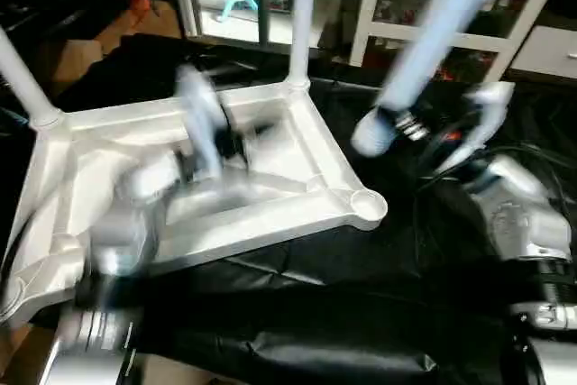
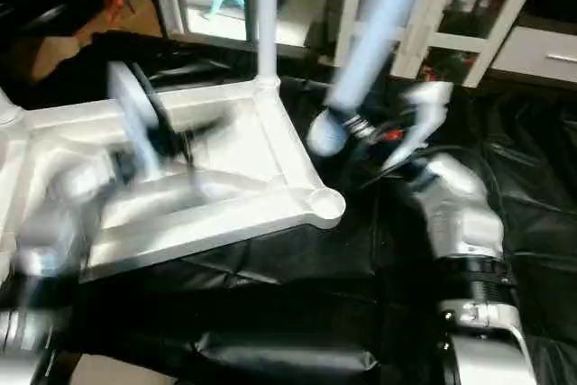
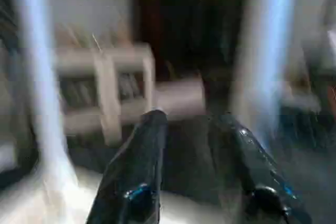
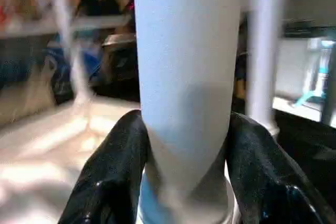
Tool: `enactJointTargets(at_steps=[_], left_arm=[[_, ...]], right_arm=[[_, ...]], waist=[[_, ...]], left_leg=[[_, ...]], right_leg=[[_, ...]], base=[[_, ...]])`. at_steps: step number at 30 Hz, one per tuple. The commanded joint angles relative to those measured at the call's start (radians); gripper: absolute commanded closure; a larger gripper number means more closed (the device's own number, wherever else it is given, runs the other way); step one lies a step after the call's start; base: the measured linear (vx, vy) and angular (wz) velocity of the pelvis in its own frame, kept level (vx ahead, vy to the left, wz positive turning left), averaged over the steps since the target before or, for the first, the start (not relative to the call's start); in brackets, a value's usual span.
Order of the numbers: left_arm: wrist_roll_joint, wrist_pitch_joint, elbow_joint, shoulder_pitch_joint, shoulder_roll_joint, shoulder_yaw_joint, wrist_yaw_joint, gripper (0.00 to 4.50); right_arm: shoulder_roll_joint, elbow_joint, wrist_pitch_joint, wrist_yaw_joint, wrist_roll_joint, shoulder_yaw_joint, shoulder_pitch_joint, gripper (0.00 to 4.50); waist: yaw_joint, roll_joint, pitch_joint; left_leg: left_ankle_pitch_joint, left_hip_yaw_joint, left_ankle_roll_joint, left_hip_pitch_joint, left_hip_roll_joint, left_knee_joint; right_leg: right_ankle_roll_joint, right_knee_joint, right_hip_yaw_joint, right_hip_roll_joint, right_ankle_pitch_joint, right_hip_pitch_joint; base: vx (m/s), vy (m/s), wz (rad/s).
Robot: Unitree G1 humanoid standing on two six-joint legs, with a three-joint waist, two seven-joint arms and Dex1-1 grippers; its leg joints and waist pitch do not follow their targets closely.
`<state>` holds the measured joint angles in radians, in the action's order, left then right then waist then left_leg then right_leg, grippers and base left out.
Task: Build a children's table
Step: Insert table leg to table base
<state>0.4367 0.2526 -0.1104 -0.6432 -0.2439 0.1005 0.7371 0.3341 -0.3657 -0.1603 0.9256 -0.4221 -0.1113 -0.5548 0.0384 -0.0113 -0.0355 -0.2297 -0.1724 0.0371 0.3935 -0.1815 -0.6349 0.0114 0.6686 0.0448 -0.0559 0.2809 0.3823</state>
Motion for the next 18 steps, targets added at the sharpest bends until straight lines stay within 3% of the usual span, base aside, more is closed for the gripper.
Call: enactJointTargets(at_steps=[1,5,7,8,11,14,18], left_arm=[[0.054,0.032,0.018,-0.043,0.028,0.001,-0.037,2.66],[0.075,0.074,0.031,-0.115,0.082,-0.046,-0.021,2.46],[0.085,0.099,0.035,-0.129,0.102,-0.058,-0.017,2.3],[0.086,0.103,0.035,-0.131,0.106,-0.061,-0.017,2.24],[0.099,0.134,0.035,-0.142,0.136,-0.066,-0.032,1.88],[0.106,0.163,0.018,-0.158,0.151,-0.065,-0.075,1.8],[0.169,0.198,0.024,-0.167,0.162,-0.041,-0.071,1.39]], right_arm=[[0.006,0.042,0.014,-0.006,0.043,0.038,0.0,2.64],[0.003,0.056,0.011,-0.054,0.112,0.094,-0.006,2.64],[0.001,0.057,0.011,-0.073,0.139,0.106,-0.011,2.64],[0.0,0.056,0.01,-0.077,0.143,0.108,-0.013,2.64],[0.001,0.059,0.012,-0.095,0.173,0.127,-0.02,2.64],[0.012,0.069,0.037,-0.099,0.216,0.162,-0.021,2.65],[0.023,0.07,0.042,-0.091,0.239,0.185,-0.026,2.65]], waist=[[0.007,0.001,0.071],[0.015,-0.009,0.073],[0.02,-0.005,0.075],[0.021,-0.011,0.074],[0.023,-0.011,0.075],[0.023,-0.01,0.075],[0.023,-0.012,0.075]], left_leg=[[0.179,0.017,-0.152,-0.023,-0.047,0.048],[0.212,0.02,-0.151,-0.024,-0.048,0.043],[0.22,0.019,-0.151,-0.021,-0.046,0.041],[0.215,0.019,-0.147,-0.021,-0.046,0.041],[0.204,0.02,-0.135,-0.02,-0.045,0.041],[0.203,0.02,-0.137,-0.018,-0.043,0.04],[0.19,0.021,-0.135,-0.019,-0.044,0.04]], right_leg=[[0.317,-0.044,-0.044,-0.078,-0.515,-0.069],[0.309,-0.039,-0.044,-0.076,-0.522,-0.067],[0.302,-0.038,-0.044,-0.076,-0.537,-0.069],[0.298,-0.04,-0.044,-0.076,-0.536,-0.067],[0.3,-0.038,-0.044,-0.074,-0.549,-0.071],[0.296,-0.038,-0.044,-0.074,-0.565,-0.073],[0.303,-0.039,-0.044,-0.074,-0.539,-0.072]], base=[[0.0,0.0,0.0],[0.0,0.0,0.0],[0.0,0.0,0.0],[0.0,0.0,0.0],[0.0,0.0,0.0],[0.0,0.0,0.0],[0.0,0.0,0.0]])
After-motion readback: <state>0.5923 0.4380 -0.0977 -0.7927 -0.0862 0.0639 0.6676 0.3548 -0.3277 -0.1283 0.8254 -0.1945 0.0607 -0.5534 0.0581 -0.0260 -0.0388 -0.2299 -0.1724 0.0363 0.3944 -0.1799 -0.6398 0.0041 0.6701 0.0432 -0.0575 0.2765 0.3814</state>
